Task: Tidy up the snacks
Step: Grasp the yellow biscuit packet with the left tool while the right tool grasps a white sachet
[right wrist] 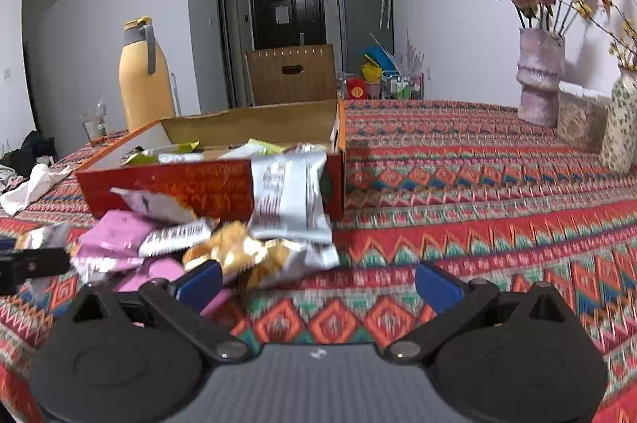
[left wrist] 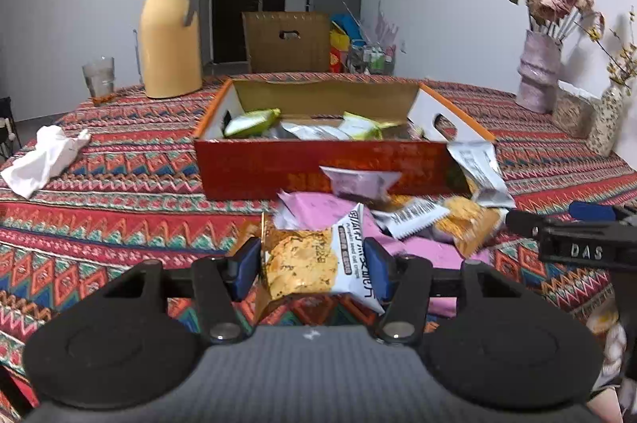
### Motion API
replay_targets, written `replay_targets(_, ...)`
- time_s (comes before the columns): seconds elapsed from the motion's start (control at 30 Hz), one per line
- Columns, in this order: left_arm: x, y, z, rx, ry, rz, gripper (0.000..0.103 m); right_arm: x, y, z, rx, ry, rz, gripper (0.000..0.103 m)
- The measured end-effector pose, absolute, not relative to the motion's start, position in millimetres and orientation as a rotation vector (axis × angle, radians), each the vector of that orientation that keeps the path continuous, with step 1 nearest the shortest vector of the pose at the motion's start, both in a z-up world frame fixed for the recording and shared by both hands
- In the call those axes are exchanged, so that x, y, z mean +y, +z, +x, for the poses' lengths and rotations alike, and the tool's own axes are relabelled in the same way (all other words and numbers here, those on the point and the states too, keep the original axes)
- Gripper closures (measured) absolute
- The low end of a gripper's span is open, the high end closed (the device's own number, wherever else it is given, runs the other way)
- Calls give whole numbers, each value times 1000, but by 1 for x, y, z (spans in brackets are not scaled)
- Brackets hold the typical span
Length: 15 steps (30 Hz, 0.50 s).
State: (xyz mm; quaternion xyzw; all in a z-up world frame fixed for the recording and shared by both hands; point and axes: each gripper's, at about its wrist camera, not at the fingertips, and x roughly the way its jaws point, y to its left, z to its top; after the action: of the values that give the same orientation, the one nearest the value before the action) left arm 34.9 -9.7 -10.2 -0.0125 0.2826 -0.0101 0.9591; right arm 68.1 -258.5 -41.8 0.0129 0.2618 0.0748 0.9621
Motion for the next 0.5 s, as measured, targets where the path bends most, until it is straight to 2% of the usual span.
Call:
replay_targets(0.2, 0, -5, 40, 554, 2, -32, 47, -244, -33, 103, 536, 152, -4, 1)
replay_targets(0.5, 12, -4, 51, 554, 15, -49, 46, -221, -38, 143, 584, 159, -59, 21)
